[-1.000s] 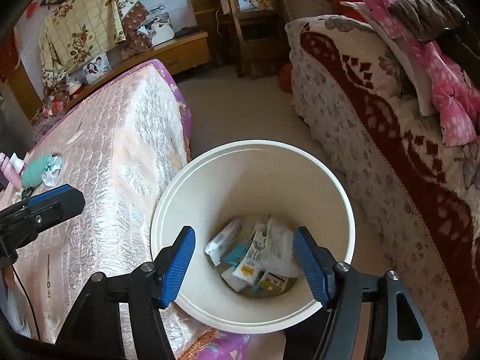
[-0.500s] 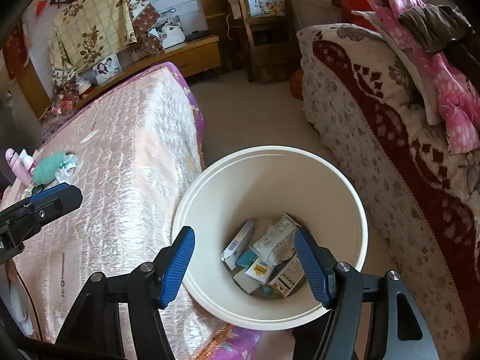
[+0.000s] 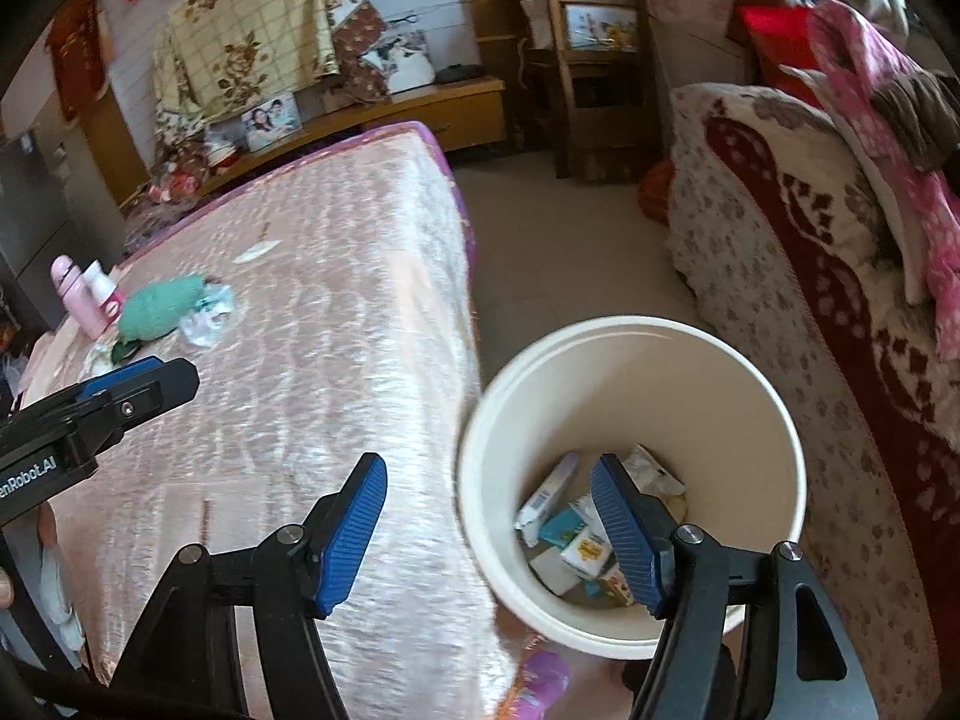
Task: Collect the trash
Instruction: 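Move both tools back over the bed toward the tissue and plastic wrapper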
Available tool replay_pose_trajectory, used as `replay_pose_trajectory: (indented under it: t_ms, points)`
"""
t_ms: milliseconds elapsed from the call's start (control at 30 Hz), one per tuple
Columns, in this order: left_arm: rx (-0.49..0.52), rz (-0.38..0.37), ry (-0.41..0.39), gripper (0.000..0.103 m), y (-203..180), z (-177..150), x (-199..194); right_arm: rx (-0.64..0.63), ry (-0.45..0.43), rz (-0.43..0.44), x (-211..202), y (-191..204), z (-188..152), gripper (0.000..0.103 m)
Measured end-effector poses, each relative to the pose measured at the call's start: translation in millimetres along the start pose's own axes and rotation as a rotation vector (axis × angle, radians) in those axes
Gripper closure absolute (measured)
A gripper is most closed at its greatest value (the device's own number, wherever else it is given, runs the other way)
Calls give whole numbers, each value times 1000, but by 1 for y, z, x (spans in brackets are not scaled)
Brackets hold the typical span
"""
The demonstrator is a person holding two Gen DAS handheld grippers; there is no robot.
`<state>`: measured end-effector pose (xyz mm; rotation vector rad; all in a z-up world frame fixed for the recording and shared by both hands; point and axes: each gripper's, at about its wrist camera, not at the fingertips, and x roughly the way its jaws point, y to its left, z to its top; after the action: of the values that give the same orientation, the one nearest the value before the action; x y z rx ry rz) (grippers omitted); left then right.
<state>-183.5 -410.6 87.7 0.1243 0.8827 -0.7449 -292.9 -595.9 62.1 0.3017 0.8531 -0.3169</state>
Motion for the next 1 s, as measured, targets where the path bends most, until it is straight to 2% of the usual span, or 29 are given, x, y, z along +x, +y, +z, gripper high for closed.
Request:
replay_pose_trajectory:
  t_ms: [100,367,800,1000]
  points:
    - [-21,19,-6,48,17,-4,-8,-19,-1,13,1,14,3,30]
    - [-71,82,-32,48,68,-12,-38,-74,0,54,5,56,11,30]
    - [-184,195,-29,48,183,-37,-79,-155,40,166,36,127,23,29]
    - [-274,184,-25,48,234,-42,-85,-178,79,212,63,158,33,28]
